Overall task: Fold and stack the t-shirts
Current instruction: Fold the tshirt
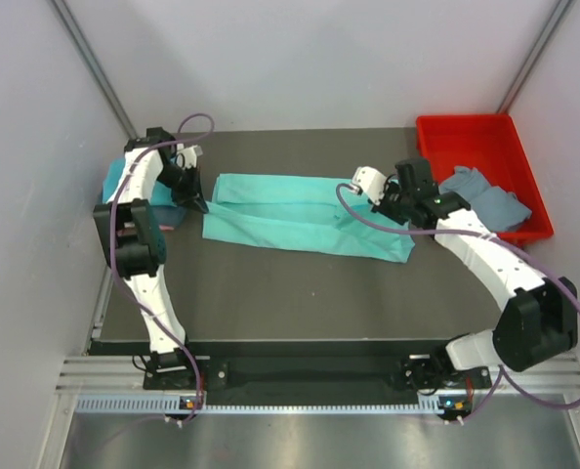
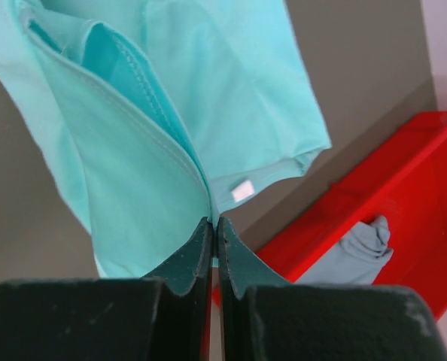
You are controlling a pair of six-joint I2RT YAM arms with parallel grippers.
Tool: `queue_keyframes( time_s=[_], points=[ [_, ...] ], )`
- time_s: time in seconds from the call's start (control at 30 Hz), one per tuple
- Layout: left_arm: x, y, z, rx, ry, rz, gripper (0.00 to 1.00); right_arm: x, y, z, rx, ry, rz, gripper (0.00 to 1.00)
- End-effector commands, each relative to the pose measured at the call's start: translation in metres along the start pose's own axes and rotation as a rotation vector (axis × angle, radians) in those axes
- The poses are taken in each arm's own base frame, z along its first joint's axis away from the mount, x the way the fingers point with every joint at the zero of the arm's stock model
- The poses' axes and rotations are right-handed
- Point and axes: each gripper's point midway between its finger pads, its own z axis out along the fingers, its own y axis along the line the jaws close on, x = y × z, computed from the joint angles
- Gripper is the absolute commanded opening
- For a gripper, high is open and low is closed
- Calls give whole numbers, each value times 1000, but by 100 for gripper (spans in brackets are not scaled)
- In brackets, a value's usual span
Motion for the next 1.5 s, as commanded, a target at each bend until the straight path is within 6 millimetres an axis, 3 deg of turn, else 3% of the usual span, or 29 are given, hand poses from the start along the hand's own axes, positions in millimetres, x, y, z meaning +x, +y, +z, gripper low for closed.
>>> queue_keyframes(
  time_s=[0.0, 0.2, 0.43, 0.87, 1.0, 1.1, 1.13, 1.17, 1.2, 1.23, 1.33, 1.47],
  points=[
    [-11, -6, 3, 24, 3, 37, 0, -29, -52, -5, 142, -91, 46, 0],
    [-37, -7, 16, 5, -36, 78, 0, -23, -71, 17, 166, -60, 62, 0],
    [-68, -3, 24, -41, -100, 110, 0, -22, -80, 46, 156, -33, 67, 0],
    [-84, 14, 43, -101, -117, 96, 0, -15, -113, 92, 191, 19, 79, 0],
    [-90, 18, 50, -115, -121, 102, 0, -5, -114, 118, 177, 54, 74, 0],
    [-95, 20, 55, -141, -127, 105, 23, 5, -117, 130, 191, 92, 79, 0],
    [-98, 20, 54, -154, -140, 111, 32, 8, -118, 132, 208, 99, 81, 2],
    [-101, 17, 49, -160, -155, 117, 39, 12, -120, 132, 228, 116, 84, 10],
    [-105, 11, 43, -161, -173, 132, 53, 10, -124, 127, 247, 111, 93, 22],
    [-109, 7, 37, -161, -190, 146, 56, 7, -127, 123, 269, 100, 121, 37],
    [-118, -17, -8, -166, -281, 192, 60, -12, -147, 95, 353, 47, 181, 53],
    [-97, -22, -26, -175, -269, 182, 61, -27, -158, 58, 413, 6, 243, 64]
  ],
)
